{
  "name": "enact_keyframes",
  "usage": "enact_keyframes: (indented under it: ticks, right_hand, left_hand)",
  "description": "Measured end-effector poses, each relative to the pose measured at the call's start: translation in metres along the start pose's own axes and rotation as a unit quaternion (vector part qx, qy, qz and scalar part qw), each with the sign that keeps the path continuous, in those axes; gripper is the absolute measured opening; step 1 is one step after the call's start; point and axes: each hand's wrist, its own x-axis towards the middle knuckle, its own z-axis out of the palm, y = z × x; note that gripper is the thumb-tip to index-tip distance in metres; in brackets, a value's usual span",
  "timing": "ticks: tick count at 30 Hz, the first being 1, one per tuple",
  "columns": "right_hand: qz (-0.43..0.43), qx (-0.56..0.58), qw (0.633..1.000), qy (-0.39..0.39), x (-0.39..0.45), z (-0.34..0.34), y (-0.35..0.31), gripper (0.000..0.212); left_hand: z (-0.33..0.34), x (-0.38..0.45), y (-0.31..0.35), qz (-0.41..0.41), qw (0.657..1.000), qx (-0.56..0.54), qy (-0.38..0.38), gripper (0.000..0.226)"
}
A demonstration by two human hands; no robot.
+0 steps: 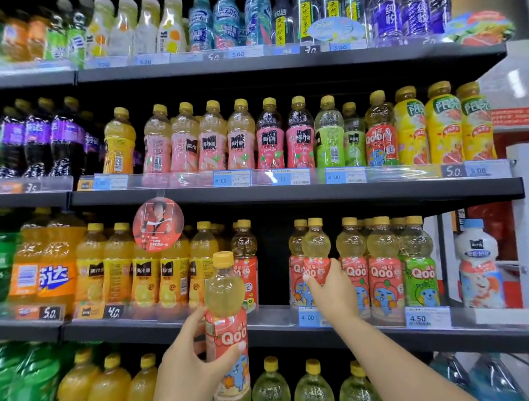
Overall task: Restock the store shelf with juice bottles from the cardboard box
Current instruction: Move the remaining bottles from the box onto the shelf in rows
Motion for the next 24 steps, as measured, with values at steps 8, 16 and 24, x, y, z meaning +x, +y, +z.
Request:
enact_keyframes:
  ticks: [8,16,24]
  right_hand:
    - [-0.016,-0.068,0.997,-0.041,-0.001,-0.006,0.003,0.063]
    - [-0.125,-0.065,0.989,0.038,-0.026,-0.069,0.022,0.046]
    - [-0.099,-0.151,0.981,0.077,-0.019,-0.114,0.056,0.067]
  left_hand:
    - [0.003,-0.001,0.0,0.005,1.0,0.023,0.006,0.084]
    - [0.034,0.01,0.027,0.055,0.998,0.025,-0.007,0.084]
    - [0.081,0.057,0.063,0.091,0.995,-0.002,0.046,0.072]
